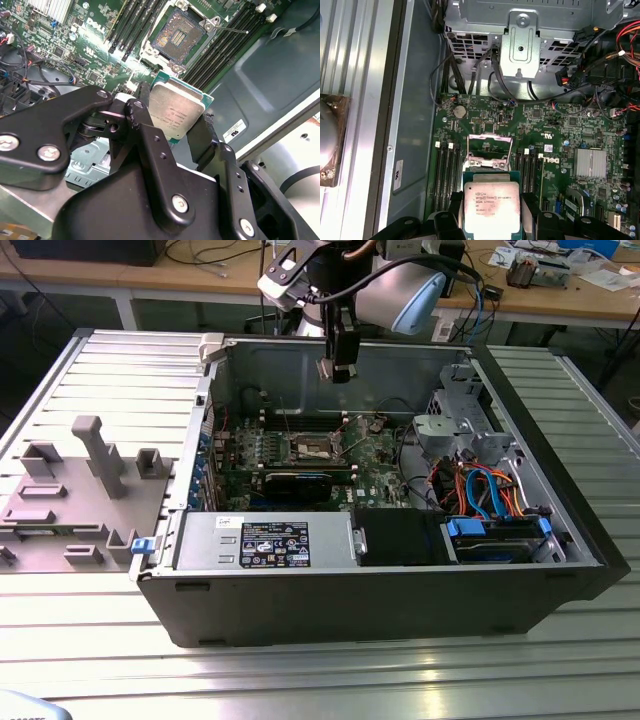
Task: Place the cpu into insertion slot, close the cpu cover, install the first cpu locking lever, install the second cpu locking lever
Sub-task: 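Place the cpu into insertion slot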
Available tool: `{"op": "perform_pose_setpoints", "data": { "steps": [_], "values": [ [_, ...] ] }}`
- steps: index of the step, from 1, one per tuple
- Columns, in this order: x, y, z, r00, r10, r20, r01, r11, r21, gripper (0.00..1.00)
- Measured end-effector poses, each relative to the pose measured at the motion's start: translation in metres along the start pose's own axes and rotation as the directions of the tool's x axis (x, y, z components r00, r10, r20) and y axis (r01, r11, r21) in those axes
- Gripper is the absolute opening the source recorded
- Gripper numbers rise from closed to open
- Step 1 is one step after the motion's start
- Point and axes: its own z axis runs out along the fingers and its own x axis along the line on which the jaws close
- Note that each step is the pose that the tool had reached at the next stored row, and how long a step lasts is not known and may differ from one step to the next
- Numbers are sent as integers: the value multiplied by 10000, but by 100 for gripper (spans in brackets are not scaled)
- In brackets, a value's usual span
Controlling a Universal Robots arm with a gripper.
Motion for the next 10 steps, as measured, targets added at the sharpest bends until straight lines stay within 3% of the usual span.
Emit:
{"op": "perform_pose_setpoints", "data": {
  "steps": [10],
  "values": [
    [0, 0, 1, 10000, 61, 5, -61, 10000, -2, 55]
  ]
}}
